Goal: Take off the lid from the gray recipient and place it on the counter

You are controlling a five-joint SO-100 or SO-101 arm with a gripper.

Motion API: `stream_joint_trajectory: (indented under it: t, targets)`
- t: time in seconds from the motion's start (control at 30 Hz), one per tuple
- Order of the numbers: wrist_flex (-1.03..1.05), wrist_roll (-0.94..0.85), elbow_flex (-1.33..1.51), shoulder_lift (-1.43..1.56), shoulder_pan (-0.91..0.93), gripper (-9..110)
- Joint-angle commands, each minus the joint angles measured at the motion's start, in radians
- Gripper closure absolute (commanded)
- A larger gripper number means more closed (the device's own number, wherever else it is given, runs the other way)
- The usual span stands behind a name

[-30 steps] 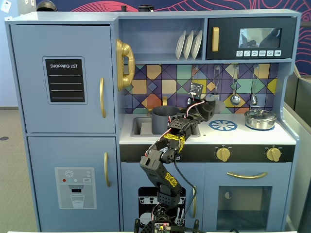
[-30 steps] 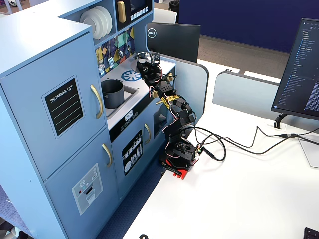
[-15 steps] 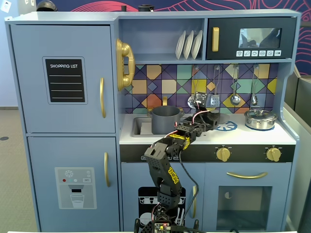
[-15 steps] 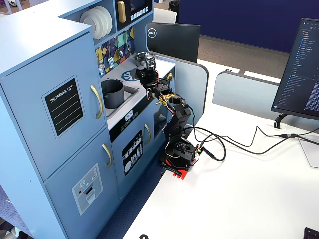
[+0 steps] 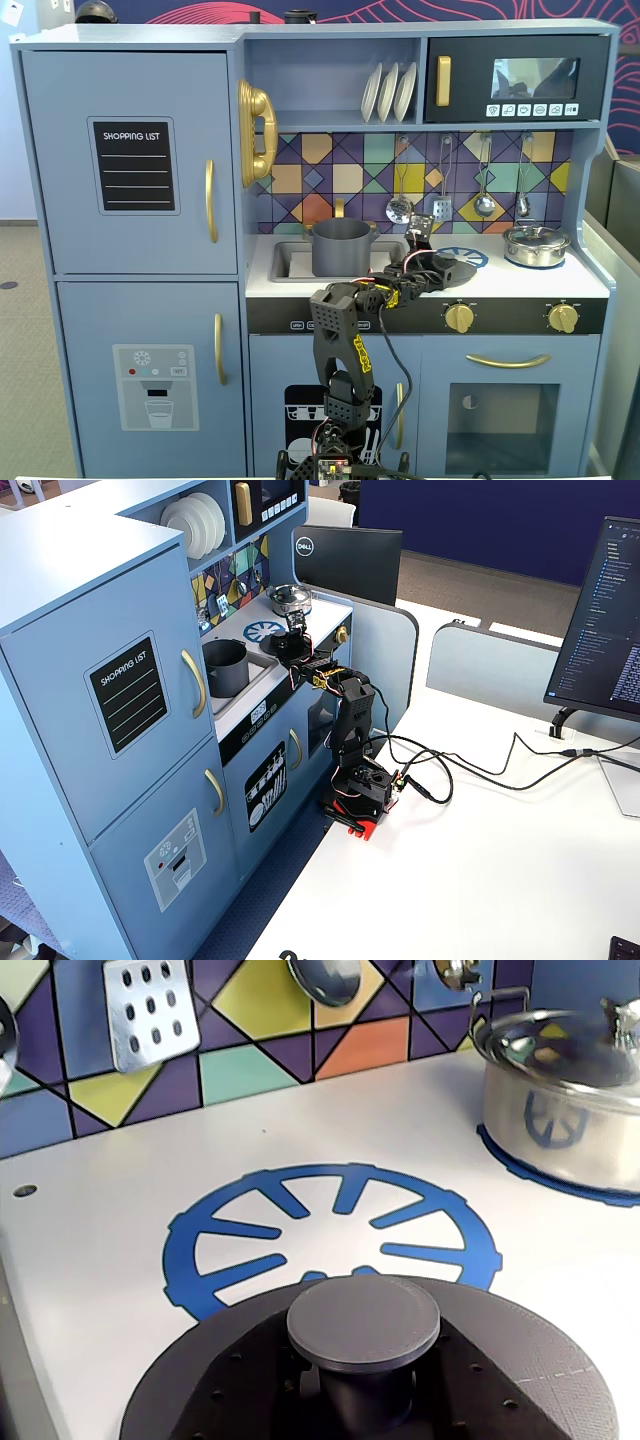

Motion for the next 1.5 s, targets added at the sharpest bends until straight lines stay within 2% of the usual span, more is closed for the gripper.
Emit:
stream_joint_trajectory:
  t: [0.0, 0.13, 0.33, 0.43, 0.67, 0.83, 0.93, 1.03, 1.13, 1.2, 1.33, 1.47]
  targets:
    - [-0.046, -0.009, -0.014, 0.006, 0.023, 102]
    - [-0.101, 0.035, 0.029, 0.009, 0.028, 101]
    - [-0.087, 0.005, 0.115, 0.084, 0.043, 73]
    - [-0.084, 0.003, 0.118, 0.100, 0.055, 68]
    - [-0.060, 0.006, 0.081, 0.161, 0.074, 65]
    - [0.046, 0.026, 0.043, 0.291, 0.066, 69]
    - [0.227, 0.057, -0.002, 0.445, 0.037, 78]
    - [0.594, 0.150, -0.057, 0.667, -0.031, 102]
    - [0.962, 0.170, -0.049, 0.888, -0.130, 101]
    - [1.143, 0.120, 0.029, 1.035, -0.213, 101]
    - [1.456, 0.084, 0.209, 1.278, -0.342, 101]
    - [1.671, 0.069, 0.371, 1.351, -0.469, 101]
